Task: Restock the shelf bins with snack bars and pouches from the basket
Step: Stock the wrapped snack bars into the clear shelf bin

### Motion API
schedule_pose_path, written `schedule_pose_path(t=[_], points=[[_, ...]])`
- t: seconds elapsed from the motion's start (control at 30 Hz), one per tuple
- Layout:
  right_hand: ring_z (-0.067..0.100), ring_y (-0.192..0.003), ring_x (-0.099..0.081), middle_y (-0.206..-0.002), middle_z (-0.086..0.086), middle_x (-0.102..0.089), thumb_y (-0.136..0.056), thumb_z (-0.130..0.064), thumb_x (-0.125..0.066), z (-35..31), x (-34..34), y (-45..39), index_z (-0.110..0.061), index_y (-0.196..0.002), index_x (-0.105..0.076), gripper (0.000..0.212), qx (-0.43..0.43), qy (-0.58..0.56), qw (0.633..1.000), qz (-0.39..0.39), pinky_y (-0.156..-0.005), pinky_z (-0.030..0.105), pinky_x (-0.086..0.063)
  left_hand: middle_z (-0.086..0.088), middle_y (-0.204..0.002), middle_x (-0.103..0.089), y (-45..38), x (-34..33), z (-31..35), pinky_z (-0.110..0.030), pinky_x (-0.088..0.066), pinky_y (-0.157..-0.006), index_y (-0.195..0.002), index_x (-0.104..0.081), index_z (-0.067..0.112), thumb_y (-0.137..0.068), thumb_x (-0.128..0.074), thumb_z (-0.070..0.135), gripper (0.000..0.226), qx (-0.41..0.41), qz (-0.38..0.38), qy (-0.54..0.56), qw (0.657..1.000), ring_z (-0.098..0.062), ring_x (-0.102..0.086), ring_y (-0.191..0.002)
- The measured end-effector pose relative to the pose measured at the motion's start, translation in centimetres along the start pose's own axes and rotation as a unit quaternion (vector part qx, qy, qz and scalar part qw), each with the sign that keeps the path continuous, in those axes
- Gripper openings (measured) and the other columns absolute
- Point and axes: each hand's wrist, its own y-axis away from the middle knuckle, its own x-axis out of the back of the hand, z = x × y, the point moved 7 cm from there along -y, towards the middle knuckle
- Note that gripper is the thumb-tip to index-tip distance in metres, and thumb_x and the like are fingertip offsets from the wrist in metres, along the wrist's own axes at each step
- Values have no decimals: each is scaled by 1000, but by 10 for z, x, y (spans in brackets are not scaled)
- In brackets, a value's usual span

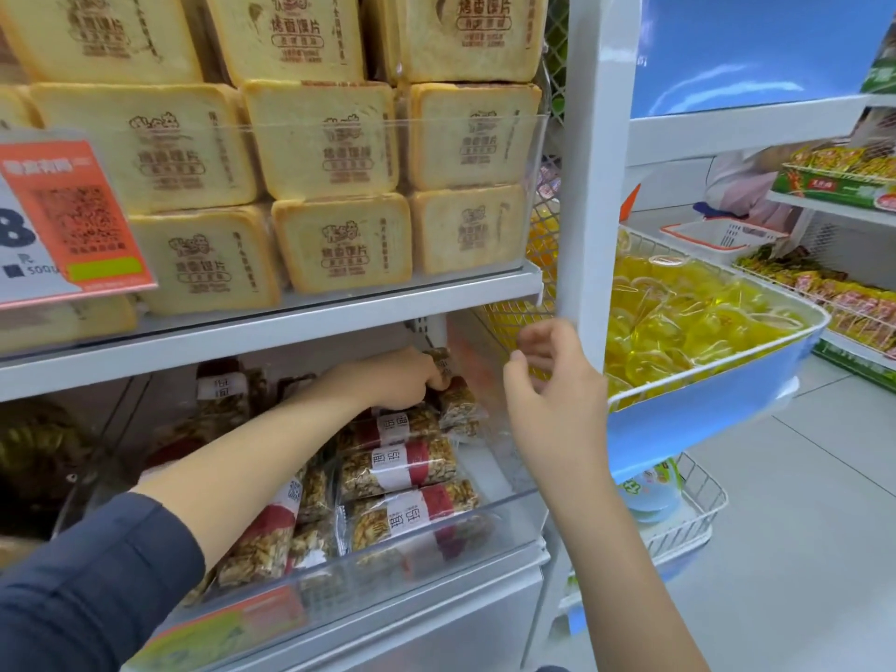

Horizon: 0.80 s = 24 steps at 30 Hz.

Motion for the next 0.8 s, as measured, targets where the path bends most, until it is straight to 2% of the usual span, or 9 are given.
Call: schedule_pose_path(t=[0.13,0.23,0.33,0.43,0.53,0.63,0.67,0.73,0.8], points=[[3,-78,-57,-84,-8,-58,-90,-9,-53,3,-8,0,-19,-95,-53,11,-1,25,1000,-16,-78,33,-49,-8,-134,-51,1,1,0,-36,-54,-71,-141,-43,26,-87,-28,-12,67,8,-27,-19,999,-26,-60,-80],[9,-74,-56,-79,-5,-59,-89,-7,-53,5,-14,-2,-15,-92,-55,9,-7,35,999,-22,-75,36,-48,-5,-148,-40,11,-4,-16,-38,-47,-98,-145,-36,27,-86,-32,-11,70,-4,-43,13,999,-26,-52,-118],[2,-70,-55,-76,-11,-57,-90,-9,-54,-3,-26,2,-18,-91,-51,10,-7,35,997,-71,-63,26,-43,1,-152,-32,51,17,-46,-33,-32,-112,-145,-35,28,-92,-34,-7,64,15,46,110,993,-20,-39,-133],[9,-74,-59,-88,-7,-61,-91,-27,-60,-18,-70,31,-22,-101,-48,16,-12,36,966,-255,-62,25,-48,4,-150,-34,109,31,-80,-24,-29,-110,-140,-41,30,-95,-39,0,54,60,118,138,982,-16,-38,-133],[15,-86,-56,-113,-2,-56,-89,-42,-61,-30,-122,75,-27,-126,-40,45,8,64,910,-409,-69,29,-46,3,-151,-33,151,17,-97,-27,-32,-109,-141,-40,31,-91,-46,-1,60,94,26,76,992,-15,-36,-134],[26,-101,-55,-124,8,-48,-90,-35,-61,-32,-154,95,-25,-136,-32,56,18,99,900,-424,-78,33,-46,5,-150,-31,173,4,-94,-19,-41,-96,-146,-24,40,-87,-55,5,76,100,-65,76,990,-13,-41,-125],[30,-105,-54,-125,11,-47,-91,-33,-61,-32,-160,97,-24,-136,-32,55,20,111,902,-416,-81,34,-47,6,-149,-32,175,4,-91,-18,-44,-92,-147,-21,40,-87,-59,10,78,94,-62,88,990,-11,-43,-120],[33,-107,-54,-125,13,-46,-91,-34,-60,-30,-170,97,-26,-137,-35,53,19,123,908,-400,-84,38,-47,8,-150,-31,174,4,-84,-24,-42,-99,-148,-19,38,-85,-67,23,81,87,-33,99,991,-12,-42,-127],[33,-108,-55,-126,13,-48,-91,-34,-60,-30,-175,94,-28,-139,-39,52,12,108,920,-377,-83,35,-46,8,-149,-34,170,3,-81,-21,-37,-99,-147,-23,33,-83,-70,28,80,83,-2,100,991,-12,-40,-129]])
